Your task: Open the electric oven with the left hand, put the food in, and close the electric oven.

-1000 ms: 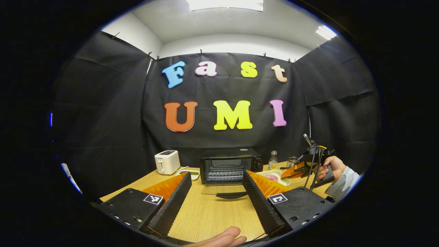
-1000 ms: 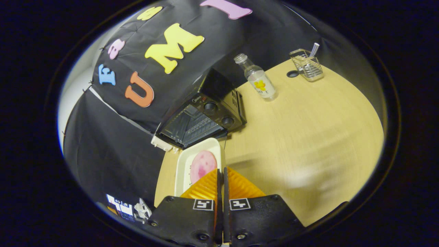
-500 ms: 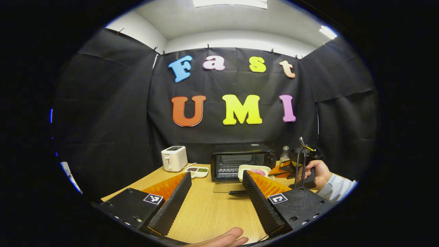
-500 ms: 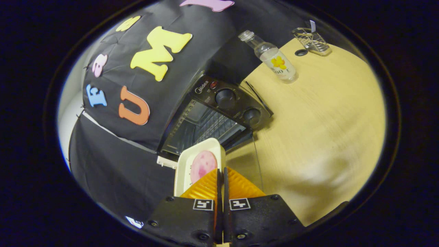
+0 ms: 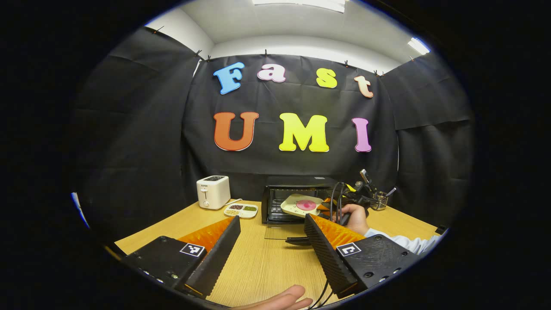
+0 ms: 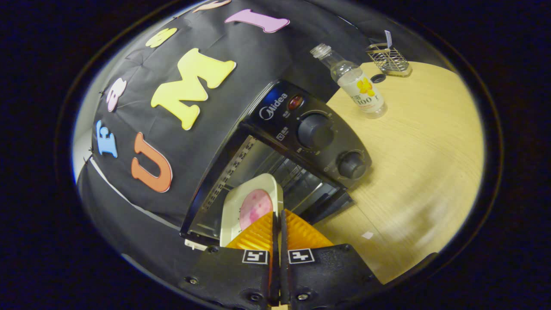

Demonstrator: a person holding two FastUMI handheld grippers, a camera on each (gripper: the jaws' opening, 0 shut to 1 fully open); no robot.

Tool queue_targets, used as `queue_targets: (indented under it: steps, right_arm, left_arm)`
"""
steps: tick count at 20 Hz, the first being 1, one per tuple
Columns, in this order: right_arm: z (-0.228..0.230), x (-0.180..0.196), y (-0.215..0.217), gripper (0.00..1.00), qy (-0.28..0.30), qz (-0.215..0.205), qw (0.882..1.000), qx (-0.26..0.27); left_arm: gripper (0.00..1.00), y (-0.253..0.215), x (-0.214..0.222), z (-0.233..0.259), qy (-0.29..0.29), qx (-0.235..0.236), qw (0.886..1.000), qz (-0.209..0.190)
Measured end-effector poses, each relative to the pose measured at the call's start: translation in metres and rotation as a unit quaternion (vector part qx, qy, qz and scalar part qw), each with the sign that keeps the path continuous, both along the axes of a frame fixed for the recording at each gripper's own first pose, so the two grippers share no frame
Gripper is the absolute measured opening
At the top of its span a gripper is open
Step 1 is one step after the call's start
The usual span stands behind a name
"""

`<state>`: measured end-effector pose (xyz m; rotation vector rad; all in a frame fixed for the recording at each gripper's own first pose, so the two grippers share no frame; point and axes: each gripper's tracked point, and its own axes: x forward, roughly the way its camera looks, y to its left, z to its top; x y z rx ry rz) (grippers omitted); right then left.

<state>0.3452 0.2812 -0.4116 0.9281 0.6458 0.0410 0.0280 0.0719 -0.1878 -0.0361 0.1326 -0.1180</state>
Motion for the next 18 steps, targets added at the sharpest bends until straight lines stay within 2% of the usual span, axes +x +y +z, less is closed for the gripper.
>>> queue_targets:
  steps: [4,7,12,16,17,18]
  right_arm:
    - [-0.009,0.038,0.005,0.04,-0.020,-0.032,0.999,-0.029]
    - [-0.013,0.053,0.012,0.05,-0.034,-0.031,0.997,-0.067]
    - [-0.016,0.071,0.004,0.06,-0.060,-0.042,0.983,-0.169]
    - [-0.017,0.068,-0.008,0.06,-0.071,-0.040,0.974,-0.210]
    - [-0.017,0.061,-0.012,0.13,-0.071,-0.041,0.970,-0.228]
    - [-0.014,0.052,-0.015,0.14,-0.077,-0.036,0.966,-0.243]
  left_arm:
    - [0.95,0.019,0.007,-0.008,0.005,0.014,1.000,0.024]
    - [0.96,0.022,0.007,-0.017,0.017,0.008,1.000,0.025]
    - [0.96,0.028,0.003,-0.022,0.028,-0.008,0.999,0.035]
    - [0.96,0.035,-0.005,-0.029,0.036,0.003,0.998,0.044]
    - [0.96,0.034,-0.007,-0.028,0.035,0.003,0.998,0.044]
    - [0.96,0.029,-0.010,-0.030,0.041,0.001,0.998,0.038]
